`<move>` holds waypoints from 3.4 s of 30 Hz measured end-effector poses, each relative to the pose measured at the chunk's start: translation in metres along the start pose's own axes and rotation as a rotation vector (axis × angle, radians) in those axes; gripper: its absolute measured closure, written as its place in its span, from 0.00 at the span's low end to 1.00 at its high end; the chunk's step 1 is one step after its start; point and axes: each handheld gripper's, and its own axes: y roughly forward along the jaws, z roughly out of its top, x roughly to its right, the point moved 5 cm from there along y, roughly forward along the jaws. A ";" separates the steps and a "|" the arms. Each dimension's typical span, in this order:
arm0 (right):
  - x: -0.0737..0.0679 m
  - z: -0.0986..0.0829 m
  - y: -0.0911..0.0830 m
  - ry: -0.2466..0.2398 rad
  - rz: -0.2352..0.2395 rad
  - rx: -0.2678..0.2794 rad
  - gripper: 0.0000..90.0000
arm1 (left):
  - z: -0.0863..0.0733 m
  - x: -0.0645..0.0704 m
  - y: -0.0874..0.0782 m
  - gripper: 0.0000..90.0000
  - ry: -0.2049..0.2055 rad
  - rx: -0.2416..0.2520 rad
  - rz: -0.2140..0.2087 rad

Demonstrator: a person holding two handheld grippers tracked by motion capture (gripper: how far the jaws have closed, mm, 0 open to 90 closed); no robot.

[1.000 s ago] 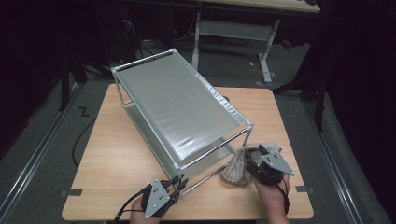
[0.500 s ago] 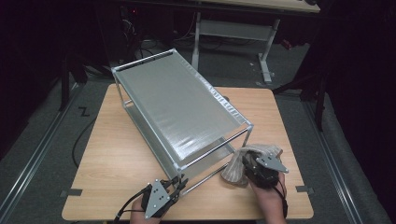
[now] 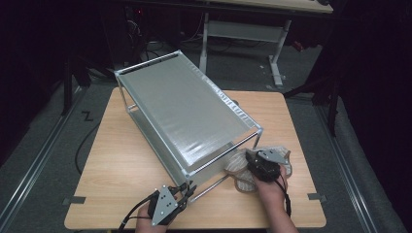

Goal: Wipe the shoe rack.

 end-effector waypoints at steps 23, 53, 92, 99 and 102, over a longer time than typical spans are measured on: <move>0.000 0.066 -0.033 0.025 0.009 0.193 0.74 | 0.000 -0.001 0.002 0.86 0.002 -0.001 -0.018; -0.001 -0.008 0.000 -0.019 0.055 -0.107 0.79 | 0.000 0.000 0.000 0.86 -0.009 0.005 -0.010; 0.060 -0.053 -0.065 0.030 -0.100 -0.187 0.85 | 0.000 -0.001 0.001 0.81 -0.027 0.011 0.004; 0.056 -0.053 -0.068 0.047 -0.091 -0.178 0.75 | -0.001 -0.004 -0.001 0.73 -0.043 0.007 0.002; 0.053 -0.050 -0.073 0.047 -0.081 -0.165 0.73 | -0.001 -0.004 -0.001 0.71 -0.037 0.002 0.001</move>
